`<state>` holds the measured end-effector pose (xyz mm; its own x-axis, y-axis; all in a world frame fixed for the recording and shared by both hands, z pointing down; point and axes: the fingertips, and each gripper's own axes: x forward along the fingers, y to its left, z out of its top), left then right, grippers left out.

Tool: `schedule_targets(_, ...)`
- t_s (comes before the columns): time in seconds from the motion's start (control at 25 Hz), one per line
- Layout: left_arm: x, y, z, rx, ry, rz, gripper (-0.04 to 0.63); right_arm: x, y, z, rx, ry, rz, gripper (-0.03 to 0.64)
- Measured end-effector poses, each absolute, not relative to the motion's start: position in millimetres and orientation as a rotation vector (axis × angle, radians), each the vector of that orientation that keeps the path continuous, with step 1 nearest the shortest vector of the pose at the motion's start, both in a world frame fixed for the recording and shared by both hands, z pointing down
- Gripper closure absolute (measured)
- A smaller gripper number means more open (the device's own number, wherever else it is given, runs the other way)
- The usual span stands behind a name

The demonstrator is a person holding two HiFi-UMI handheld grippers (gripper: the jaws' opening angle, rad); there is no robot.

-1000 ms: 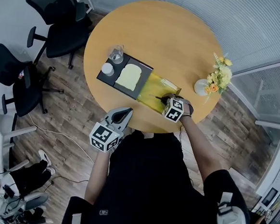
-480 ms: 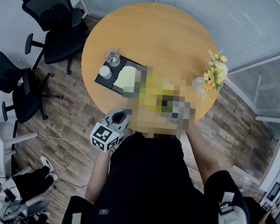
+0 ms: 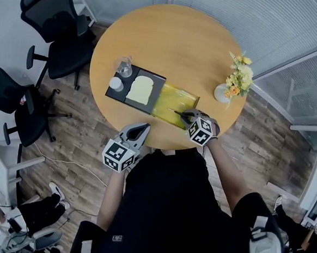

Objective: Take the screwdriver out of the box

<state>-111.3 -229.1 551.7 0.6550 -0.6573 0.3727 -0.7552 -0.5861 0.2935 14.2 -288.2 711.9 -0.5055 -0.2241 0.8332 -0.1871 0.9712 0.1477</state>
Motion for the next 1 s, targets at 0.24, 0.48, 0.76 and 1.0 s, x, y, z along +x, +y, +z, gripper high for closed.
schedule_targets(0.24,-102,-229,550,2.468,-1.08,0.315,0.589,19,-288,690,0.414,-2.185,0.02,0.56)
schedule_targets(0.48,-98,-229,550,2.478,-1.059,0.318,0.589,19,-283,664,0.51,-2.27,0.101,0.56)
schedule_targets(0.76,-94,-230,550,2.488,-1.041,0.319,0.589,17,-280,636,0.552,-2.354,0.125,0.56)
schedule_targets(1.0,-89,-230,550,2.497,-1.025,0.318,0.589,10,-274,623,0.566,-2.449,0.186,0.56)
